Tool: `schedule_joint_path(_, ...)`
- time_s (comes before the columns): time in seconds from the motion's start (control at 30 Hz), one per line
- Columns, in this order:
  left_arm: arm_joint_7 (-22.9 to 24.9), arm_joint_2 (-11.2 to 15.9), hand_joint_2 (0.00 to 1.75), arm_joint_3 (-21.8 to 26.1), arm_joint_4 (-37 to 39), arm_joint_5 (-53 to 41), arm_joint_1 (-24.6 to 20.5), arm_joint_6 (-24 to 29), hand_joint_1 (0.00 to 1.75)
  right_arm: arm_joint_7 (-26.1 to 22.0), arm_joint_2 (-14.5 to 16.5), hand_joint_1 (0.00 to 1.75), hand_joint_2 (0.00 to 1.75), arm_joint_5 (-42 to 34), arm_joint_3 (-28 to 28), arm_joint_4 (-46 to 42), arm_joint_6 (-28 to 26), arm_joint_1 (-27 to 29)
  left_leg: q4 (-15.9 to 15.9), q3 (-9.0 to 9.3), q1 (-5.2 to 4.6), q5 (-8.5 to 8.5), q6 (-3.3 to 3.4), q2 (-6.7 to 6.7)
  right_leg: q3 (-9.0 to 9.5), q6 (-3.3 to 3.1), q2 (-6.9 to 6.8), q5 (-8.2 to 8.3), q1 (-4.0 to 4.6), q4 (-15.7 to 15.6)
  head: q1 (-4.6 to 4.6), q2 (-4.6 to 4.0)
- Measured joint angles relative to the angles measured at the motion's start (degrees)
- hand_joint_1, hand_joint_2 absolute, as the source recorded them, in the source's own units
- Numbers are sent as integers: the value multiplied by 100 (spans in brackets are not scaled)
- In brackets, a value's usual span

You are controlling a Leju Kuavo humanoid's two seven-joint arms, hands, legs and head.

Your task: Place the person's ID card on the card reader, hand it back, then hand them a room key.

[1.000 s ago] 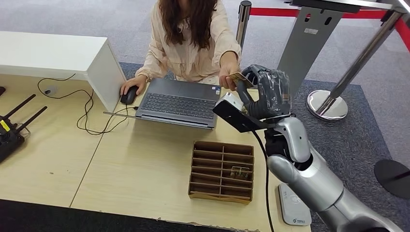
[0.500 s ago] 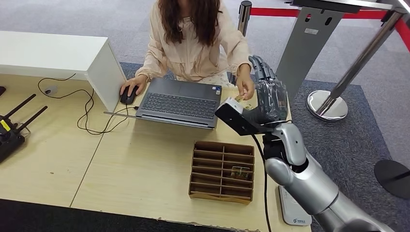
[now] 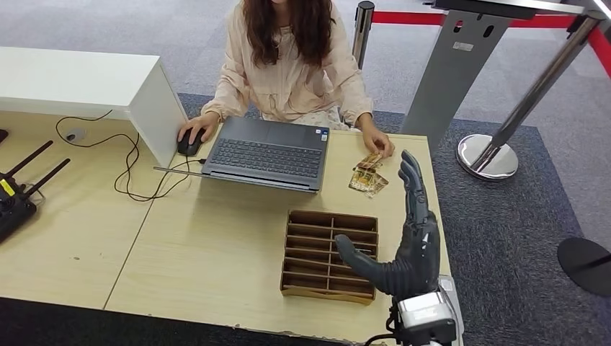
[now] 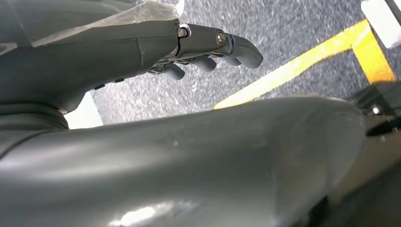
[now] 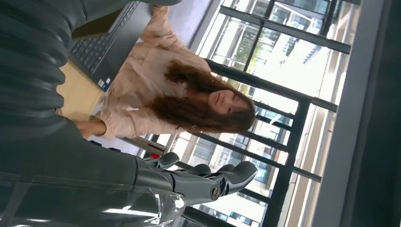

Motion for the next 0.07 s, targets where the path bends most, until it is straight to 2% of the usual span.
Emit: schedule_joint_path(0.07,39,-39,0,25,3,28,1,29,0,-238,94,0,175,-158,-28,-57,-3,241,0,0,1,0,0,0,0,0,0,0,0,0,1,0)
